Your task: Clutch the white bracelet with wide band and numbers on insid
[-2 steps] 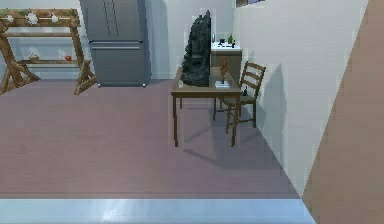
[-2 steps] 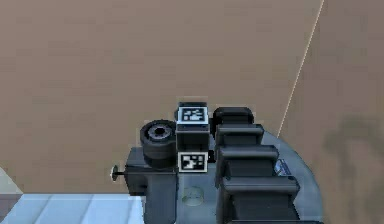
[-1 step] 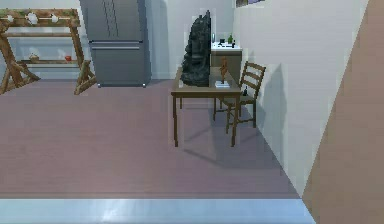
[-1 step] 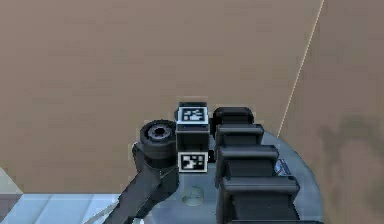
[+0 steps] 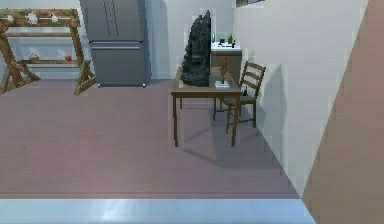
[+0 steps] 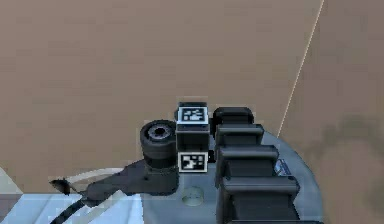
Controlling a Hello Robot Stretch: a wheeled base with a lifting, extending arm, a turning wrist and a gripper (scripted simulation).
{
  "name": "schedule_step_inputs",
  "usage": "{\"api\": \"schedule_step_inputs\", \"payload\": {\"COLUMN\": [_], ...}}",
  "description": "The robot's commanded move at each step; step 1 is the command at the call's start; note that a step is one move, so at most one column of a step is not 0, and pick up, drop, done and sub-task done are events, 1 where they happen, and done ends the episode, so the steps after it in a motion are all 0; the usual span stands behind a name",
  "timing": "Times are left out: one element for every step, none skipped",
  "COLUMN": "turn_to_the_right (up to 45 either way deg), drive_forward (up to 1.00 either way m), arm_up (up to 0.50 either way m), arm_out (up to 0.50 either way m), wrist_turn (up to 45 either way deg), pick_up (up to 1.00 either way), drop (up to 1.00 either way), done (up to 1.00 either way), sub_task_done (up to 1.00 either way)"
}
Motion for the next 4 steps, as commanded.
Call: {"api": "schedule_step_inputs", "payload": {"turn_to_the_right": [0.0, 0.0, 0.0, 0.0], "drive_forward": [0.0, 0.0, 0.0, 0.0], "arm_up": [0.0, 0.0, -0.26, 0.0], "arm_out": [0.0, 0.0, 0.0, 0.0], "wrist_turn": [45.0, 45.0, 0.0, 0.0], "pick_up": [0.0, 0.0, 0.0, 1.0], "drop": [0.0, 0.0, 0.0, 0.0], "done": [0.0, 0.0, 0.0, 0.0], "sub_task_done": [0.0, 0.0, 0.0, 0.0]}}
